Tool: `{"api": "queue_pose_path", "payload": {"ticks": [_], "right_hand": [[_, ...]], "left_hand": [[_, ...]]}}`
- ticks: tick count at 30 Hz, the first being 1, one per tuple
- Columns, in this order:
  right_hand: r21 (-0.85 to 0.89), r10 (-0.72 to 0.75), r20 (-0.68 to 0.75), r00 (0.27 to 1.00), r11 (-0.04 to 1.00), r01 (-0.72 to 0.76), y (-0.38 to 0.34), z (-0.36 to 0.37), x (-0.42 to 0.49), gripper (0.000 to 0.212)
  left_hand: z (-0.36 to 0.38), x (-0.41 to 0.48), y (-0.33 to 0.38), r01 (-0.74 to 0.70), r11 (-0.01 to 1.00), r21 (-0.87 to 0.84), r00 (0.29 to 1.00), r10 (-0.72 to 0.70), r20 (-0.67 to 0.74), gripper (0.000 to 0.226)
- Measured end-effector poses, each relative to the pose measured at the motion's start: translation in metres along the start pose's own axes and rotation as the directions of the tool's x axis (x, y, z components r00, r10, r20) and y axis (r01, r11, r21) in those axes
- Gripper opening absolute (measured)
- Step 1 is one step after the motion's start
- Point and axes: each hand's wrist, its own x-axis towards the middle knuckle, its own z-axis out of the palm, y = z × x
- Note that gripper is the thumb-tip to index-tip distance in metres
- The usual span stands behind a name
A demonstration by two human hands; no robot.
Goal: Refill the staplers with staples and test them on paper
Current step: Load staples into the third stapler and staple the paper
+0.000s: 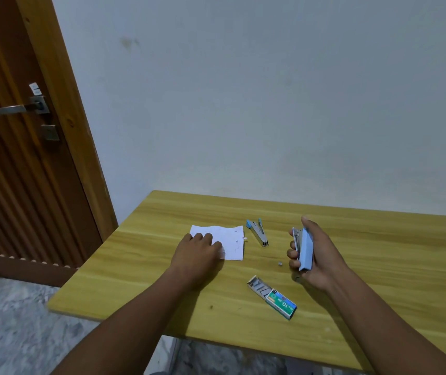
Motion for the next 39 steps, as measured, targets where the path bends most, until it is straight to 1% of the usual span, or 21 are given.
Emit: {"api": "queue_pose_path", "payload": {"ticks": [2, 4, 5, 7, 9, 11, 13, 14, 15, 16, 17, 18, 20, 22, 25, 28, 30, 32, 35, 37, 39], "right_hand": [[-0.020, 0.000, 0.004, 1.000, 1.000, 0.000, 0.002, 0.001, 0.000, 0.048], [-0.036, -0.008, 0.005, 1.000, 0.999, 0.008, 0.003, 0.002, 0.001, 0.051], [-0.045, -0.013, 0.010, 1.000, 0.999, 0.014, 0.004, 0.002, 0.001, 0.051], [-0.065, -0.018, 0.030, 0.999, 0.998, 0.020, 0.004, 0.002, 0.003, 0.051], [-0.074, -0.018, 0.056, 0.998, 0.997, 0.022, 0.005, 0.004, 0.005, 0.051], [-0.081, -0.019, 0.082, 0.996, 0.996, 0.025, 0.007, 0.006, 0.004, 0.050], [-0.099, -0.025, 0.103, 0.994, 0.994, 0.035, 0.009, 0.010, 0.004, 0.047], [-0.118, -0.032, 0.112, 0.993, 0.992, 0.045, 0.010, 0.011, 0.003, 0.045], [-0.144, -0.045, 0.121, 0.992, 0.988, 0.062, 0.011, 0.012, 0.002, 0.044], [-0.180, -0.065, 0.127, 0.990, 0.980, 0.088, 0.011, 0.012, 0.002, 0.042], [-0.225, -0.094, 0.126, 0.988, 0.967, 0.120, 0.011, 0.013, 0.001, 0.040], [-0.274, -0.129, 0.120, 0.984, 0.949, 0.158, 0.012, 0.014, 0.000, 0.038], [-0.356, -0.205, 0.113, 0.972, 0.905, 0.232, 0.011, 0.017, -0.002, 0.034], [-0.399, -0.271, 0.130, 0.954, 0.866, 0.301, 0.010, 0.023, -0.003, 0.036], [-0.390, -0.326, 0.175, 0.929, 0.843, 0.370, 0.007, 0.036, -0.006, 0.039], [-0.310, -0.348, 0.212, 0.913, 0.862, 0.400, 0.008, 0.044, -0.008, 0.028], [-0.326, -0.387, 0.191, 0.902, 0.842, 0.431, 0.009, 0.045, -0.008, 0.017], [-0.363, -0.427, 0.152, 0.891, 0.814, 0.453, 0.008, 0.043, -0.007, 0.014], [-0.354, -0.445, 0.142, 0.884, 0.811, 0.465, 0.000, 0.034, -0.003, 0.014], [-0.306, -0.420, 0.200, 0.885, 0.831, 0.464, -0.005, 0.029, -0.004, 0.021], [-0.230, -0.369, 0.307, 0.877, 0.866, 0.445, -0.009, 0.026, -0.006, 0.030]], "left_hand": [[0.000, -0.002, -0.006, -0.047, 0.998, -0.041, 0.999, 0.046, -0.026, 0.038], [-0.004, -0.003, -0.013, -0.073, 0.981, -0.178, 0.997, 0.078, 0.019, 0.037], [-0.003, -0.005, -0.016, -0.044, 0.964, -0.263, 0.997, 0.061, 0.057, 0.040], [-0.002, -0.011, -0.021, -0.008, 0.942, -0.337, 0.994, 0.044, 0.097, 0.048], [-0.003, -0.014, -0.021, -0.047, 0.952, -0.302, 0.998, 0.057, 0.026, 0.041], [-0.003, -0.016, -0.019, -0.139, 0.971, -0.194, 0.989, 0.127, -0.071, 0.029], [0.000, -0.015, -0.017, -0.175, 0.981, -0.082, 0.976, 0.162, -0.147, 0.012], [-0.002, -0.015, -0.016, -0.152, 0.983, -0.101, 0.978, 0.135, -0.159, 0.012], [-0.006, -0.016, -0.015, -0.084, 0.981, -0.176, 0.987, 0.057, -0.153, 0.014], [-0.011, -0.015, -0.014, 0.024, 0.956, -0.293, 0.983, -0.076, -0.167, 0.015], [-0.016, -0.015, -0.014, 0.145, 0.892, -0.428, 0.956, -0.238, -0.171, 0.013], [-0.021, -0.011, -0.013, 0.225, 0.787, -0.574, 0.925, -0.359, -0.129, 0.015], [-0.036, -0.003, -0.010, 0.252, 0.569, -0.782, 0.856, -0.508, -0.094, 0.031], [-0.057, 0.009, -0.007, 0.235, 0.433, -0.870, 0.824, -0.563, -0.058, 0.040], [-0.081, 0.023, 0.000, 0.227, 0.228, -0.947, 0.840, -0.538, 0.072, 0.043], [-0.090, 0.027, 0.013, 0.226, 0.127, -0.966, 0.833, -0.539, 0.124, 0.038], [-0.092, 0.027, 0.020, 0.233, 0.034, -0.972, 0.827, -0.533, 0.180, 0.032], [-0.093, 0.024, 0.021, 0.254, -0.082, -0.964, 0.853, -0.450, 0.264, 0.021], [-0.094, 0.018, 0.017, 0.296, -0.226, -0.928, 0.904, -0.247, 0.348, 0.009], [-0.097, 0.016, 0.016, 0.308, -0.300, -0.903, 0.913, -0.175, 0.369, 0.015], [-0.101, 0.017, 0.018, 0.292, -0.377, -0.879, 0.915, -0.156, 0.371, 0.020]]}}
